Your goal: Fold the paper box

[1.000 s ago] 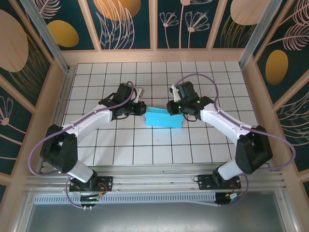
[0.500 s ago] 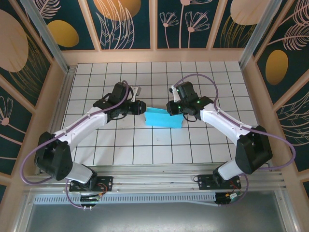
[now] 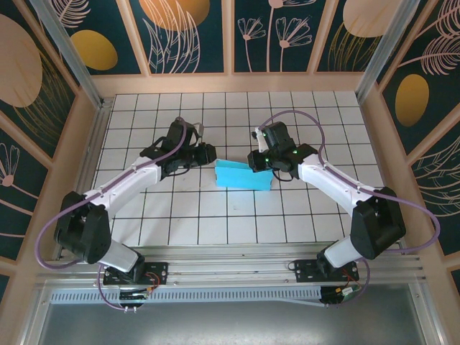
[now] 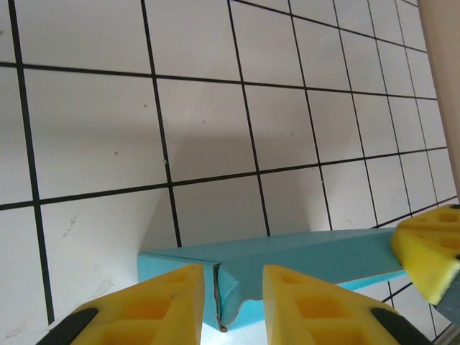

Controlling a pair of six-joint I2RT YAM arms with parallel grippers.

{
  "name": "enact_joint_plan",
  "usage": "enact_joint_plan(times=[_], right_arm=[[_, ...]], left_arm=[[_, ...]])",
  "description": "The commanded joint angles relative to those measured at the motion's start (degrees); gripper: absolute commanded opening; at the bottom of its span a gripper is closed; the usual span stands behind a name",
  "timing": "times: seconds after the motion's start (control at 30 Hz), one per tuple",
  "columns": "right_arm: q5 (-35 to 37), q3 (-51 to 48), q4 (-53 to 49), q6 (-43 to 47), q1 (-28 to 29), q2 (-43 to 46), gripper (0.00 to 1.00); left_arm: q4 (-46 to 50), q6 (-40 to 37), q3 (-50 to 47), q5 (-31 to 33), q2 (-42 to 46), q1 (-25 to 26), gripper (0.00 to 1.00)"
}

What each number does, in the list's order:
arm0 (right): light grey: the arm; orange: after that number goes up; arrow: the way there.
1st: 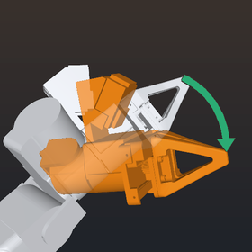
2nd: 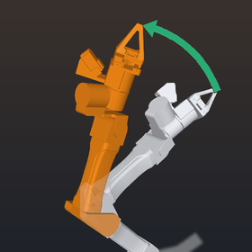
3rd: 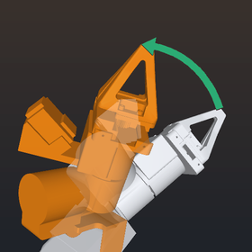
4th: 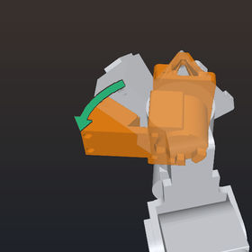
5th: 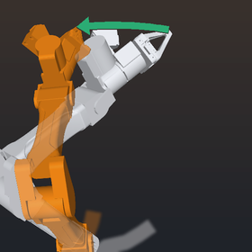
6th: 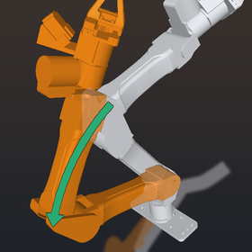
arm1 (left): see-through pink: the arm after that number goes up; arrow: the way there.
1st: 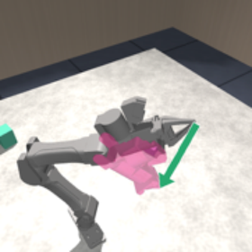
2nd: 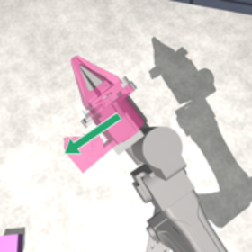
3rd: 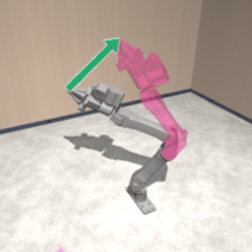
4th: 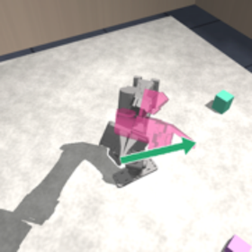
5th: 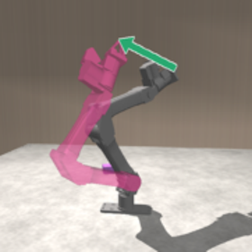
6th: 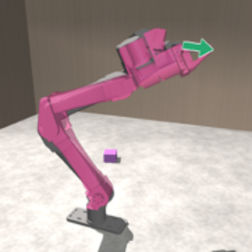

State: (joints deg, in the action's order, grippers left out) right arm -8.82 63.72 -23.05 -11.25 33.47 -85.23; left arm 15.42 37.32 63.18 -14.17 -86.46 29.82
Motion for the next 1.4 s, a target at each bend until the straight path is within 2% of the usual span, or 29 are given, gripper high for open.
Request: enact_joint_plan(times=[0.0,0.23,0.6,1.37], right_arm=[[1.9,-2.3,-6.3,0.1,0.7,-1.1,0.13],[1.8,-2.0,-6.4,0.1,0.7,-1.4,0.13],[1.7,-2.1,-6.4,-0.1,0.6,-1.3,0.13],[1.7,-4.9,-5.5,-1.1,0.8,0.1,0.13]], left_arm=[[-3.0,2.2,-0.1,-2.7,-0.9,-0.3,0.27],[-4.5,2.9,-1.0,-4.7,-2.1,-0.3,0.25],[-3.3,2.5,-2.6,-3.0,-1.4,-0.3,0.17],[-4.0,1.9,-9.7,-3.3,-0.2,-0.3,0.11]])
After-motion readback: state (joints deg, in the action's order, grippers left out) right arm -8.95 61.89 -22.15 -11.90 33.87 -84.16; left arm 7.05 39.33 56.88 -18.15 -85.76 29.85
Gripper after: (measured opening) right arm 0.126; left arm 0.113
